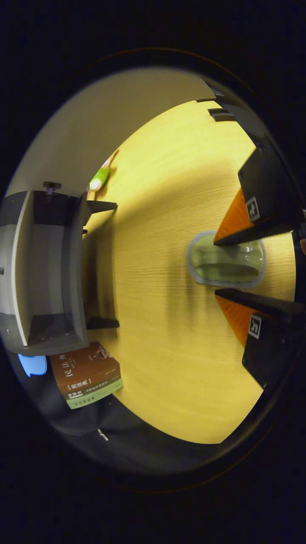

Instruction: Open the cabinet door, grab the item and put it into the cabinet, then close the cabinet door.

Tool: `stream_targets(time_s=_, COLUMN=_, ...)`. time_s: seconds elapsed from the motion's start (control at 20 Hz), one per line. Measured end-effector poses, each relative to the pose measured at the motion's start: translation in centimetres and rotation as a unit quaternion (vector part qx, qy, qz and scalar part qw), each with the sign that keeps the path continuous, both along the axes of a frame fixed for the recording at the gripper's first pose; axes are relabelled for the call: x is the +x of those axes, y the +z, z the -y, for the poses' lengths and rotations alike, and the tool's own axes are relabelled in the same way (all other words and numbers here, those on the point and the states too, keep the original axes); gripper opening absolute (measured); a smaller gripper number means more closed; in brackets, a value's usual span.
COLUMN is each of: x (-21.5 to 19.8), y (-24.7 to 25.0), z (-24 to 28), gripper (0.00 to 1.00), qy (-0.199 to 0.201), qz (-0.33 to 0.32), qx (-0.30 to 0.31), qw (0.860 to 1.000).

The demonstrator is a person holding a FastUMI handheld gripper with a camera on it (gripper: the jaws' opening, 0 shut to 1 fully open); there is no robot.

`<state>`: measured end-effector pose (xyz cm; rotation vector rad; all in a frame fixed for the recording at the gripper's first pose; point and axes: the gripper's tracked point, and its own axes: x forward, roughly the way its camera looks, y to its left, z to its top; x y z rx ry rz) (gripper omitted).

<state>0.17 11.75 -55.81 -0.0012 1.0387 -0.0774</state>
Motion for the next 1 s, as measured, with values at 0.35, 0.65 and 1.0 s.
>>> stream_targets(time_s=0.35, x=0.7, y=1.0, z=1.4, gripper=0.16, qy=-0.004, qz=0.016, qx=-0.013, qw=1.0)
stream_targets(time_s=0.65, x=3.4, y=11.4, z=2.1, gripper=0.16, qy=-0.004, qz=0.081, qx=0.016, qw=0.997)
stream_targets(time_s=1.0, x=9.6, y=26.9, z=3.0, gripper=0.15, qy=-0.001, qz=0.187, qx=0.037, qw=0.982)
